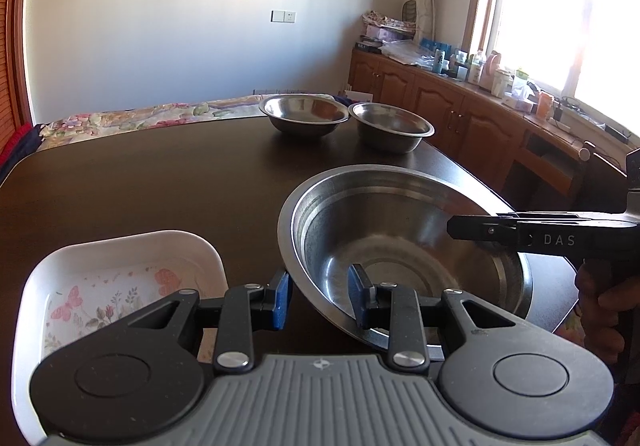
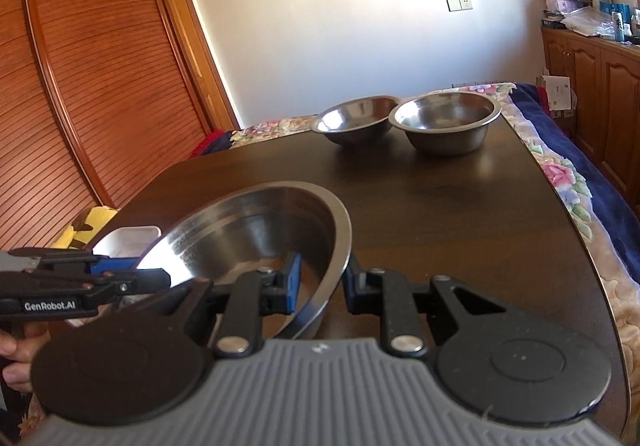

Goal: Organize plates and bowls

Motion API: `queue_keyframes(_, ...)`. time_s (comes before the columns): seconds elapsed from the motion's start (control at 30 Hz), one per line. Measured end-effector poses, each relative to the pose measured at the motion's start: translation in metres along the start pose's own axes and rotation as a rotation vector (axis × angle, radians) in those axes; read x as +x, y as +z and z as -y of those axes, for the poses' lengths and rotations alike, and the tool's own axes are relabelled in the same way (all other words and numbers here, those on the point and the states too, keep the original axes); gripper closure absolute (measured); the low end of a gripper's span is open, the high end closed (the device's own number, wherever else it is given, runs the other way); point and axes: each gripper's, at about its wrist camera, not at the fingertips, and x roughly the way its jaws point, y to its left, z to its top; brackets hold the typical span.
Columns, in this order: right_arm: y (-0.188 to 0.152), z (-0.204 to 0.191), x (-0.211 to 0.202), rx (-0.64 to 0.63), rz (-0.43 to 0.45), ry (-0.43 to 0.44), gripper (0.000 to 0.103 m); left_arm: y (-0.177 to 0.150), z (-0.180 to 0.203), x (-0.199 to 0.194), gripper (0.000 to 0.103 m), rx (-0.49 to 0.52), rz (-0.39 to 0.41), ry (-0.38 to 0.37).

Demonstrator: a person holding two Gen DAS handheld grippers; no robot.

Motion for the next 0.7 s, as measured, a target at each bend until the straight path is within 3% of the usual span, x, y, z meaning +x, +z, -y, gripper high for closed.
queue_keyframes(0.2, -0.003, 0.0, 0.0, 0.006, -0.002, 0.003, 0.079, 0.0, 0.0, 0.001, 0.07, 0.001, 0.001, 0.001)
queue_keyframes(0.43, -0.001, 0.0, 0.0, 0.0, -0.003, 0.004, 0.078, 0.002, -0.001, 0.0, 0.053, 0.004, 0.018, 0.024)
queue_keyframes(0.7, 0.007, 0.006, -0.01, -0.014, 0.022, -0.037, 0.067, 0.01, -0.006, -0.009, 0.047, 0.008, 0.053, 0.048)
